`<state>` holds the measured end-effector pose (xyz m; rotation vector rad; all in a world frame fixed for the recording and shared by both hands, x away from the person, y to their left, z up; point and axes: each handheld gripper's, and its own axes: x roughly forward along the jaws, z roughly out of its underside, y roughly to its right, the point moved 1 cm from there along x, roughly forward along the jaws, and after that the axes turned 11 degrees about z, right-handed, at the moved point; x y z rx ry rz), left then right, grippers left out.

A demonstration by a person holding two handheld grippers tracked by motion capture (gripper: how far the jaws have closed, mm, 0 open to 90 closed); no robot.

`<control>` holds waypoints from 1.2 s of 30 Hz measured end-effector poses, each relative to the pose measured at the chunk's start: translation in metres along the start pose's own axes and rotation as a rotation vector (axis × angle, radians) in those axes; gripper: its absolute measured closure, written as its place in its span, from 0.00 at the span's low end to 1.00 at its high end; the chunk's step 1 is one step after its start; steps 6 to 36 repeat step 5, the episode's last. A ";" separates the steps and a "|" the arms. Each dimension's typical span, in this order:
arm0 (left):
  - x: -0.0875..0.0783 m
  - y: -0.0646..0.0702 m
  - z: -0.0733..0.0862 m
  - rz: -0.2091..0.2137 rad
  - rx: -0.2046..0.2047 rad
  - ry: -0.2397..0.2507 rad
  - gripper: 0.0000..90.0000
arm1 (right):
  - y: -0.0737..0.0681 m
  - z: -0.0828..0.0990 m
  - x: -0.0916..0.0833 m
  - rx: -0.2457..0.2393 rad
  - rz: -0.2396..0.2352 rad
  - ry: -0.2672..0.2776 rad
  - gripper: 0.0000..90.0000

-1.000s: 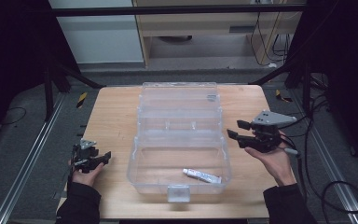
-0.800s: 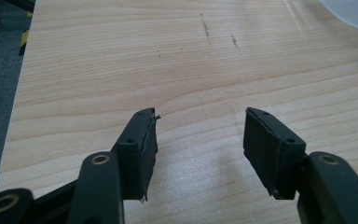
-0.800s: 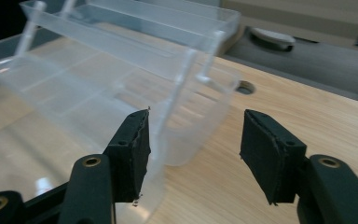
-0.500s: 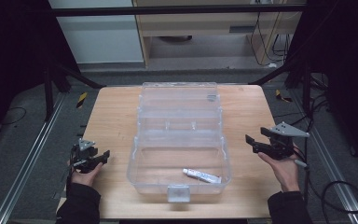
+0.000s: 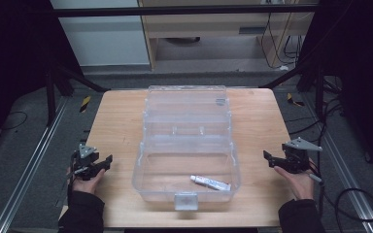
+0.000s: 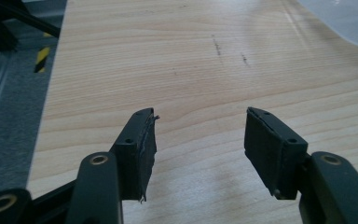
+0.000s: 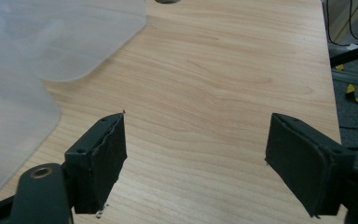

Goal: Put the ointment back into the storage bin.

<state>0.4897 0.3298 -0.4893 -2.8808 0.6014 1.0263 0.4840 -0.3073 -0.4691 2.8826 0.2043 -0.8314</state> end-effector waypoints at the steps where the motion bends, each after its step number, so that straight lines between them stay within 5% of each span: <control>1: 0.000 0.000 0.000 0.000 0.001 0.002 0.48 | 0.001 0.002 0.001 -0.005 0.004 -0.005 0.22; 5: 0.001 0.000 0.001 -0.002 0.002 0.002 0.46 | 0.002 0.008 0.005 -0.021 0.017 -0.041 0.20; 36: 0.001 0.000 0.001 -0.002 0.002 0.002 0.46 | 0.002 0.008 0.005 -0.021 0.017 -0.041 0.20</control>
